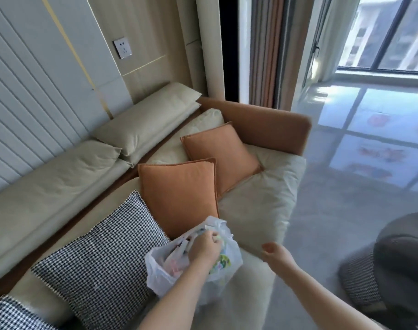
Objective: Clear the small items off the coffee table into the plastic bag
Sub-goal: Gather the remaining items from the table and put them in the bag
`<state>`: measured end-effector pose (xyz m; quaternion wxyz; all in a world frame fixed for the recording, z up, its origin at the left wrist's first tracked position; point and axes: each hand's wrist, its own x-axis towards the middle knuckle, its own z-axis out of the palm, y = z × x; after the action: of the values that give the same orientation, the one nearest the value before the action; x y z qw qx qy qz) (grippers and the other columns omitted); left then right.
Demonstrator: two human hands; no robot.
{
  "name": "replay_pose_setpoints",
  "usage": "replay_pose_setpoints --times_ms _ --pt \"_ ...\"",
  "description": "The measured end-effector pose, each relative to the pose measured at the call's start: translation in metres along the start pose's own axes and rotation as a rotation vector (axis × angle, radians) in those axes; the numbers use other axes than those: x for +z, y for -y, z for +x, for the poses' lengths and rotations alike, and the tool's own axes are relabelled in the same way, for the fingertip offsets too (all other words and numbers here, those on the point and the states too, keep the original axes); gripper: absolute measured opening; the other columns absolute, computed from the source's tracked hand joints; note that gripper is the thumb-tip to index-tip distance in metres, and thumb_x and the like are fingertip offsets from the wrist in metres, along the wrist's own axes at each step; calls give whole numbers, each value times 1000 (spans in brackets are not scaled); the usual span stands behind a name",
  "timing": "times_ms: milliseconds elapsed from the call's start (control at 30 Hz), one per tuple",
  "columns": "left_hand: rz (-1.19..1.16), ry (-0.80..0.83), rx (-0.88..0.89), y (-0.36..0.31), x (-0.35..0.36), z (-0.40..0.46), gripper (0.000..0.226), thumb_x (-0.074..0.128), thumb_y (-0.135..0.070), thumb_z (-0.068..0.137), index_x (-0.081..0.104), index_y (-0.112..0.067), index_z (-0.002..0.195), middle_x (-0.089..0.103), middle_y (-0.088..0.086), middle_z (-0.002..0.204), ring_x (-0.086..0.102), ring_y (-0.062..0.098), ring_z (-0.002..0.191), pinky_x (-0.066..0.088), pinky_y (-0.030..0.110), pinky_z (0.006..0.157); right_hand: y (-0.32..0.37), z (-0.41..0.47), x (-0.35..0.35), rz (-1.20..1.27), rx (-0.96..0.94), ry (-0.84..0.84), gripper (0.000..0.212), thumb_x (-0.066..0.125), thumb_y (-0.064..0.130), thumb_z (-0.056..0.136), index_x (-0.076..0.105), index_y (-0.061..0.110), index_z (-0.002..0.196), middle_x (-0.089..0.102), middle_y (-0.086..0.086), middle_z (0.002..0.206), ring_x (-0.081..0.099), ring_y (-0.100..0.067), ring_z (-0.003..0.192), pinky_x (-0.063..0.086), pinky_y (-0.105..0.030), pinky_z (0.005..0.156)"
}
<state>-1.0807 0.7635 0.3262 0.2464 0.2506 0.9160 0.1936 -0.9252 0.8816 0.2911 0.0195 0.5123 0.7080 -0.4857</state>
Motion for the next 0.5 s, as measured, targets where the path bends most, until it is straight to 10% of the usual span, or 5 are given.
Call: replay_pose_setpoints --times_ms 233,500 --pt "74 243 200 -115 82 -27 28 53 -34 88 66 -23 110 67 -1 116 60 20 112 47 26 92 -66 -11 -98 -116 35 -95 20 54 23 82 51 20 62 57 2 72 56 -17 76 42 -26 65" --pt "272 407 419 -217 177 -66 36 50 -44 90 65 -21 113 67 0 118 60 20 112 45 26 90 -171 -44 -181 -185 178 -281 23 47 35 83 61 20 93 67 -2 104 61 -24 100 45 -29 75"
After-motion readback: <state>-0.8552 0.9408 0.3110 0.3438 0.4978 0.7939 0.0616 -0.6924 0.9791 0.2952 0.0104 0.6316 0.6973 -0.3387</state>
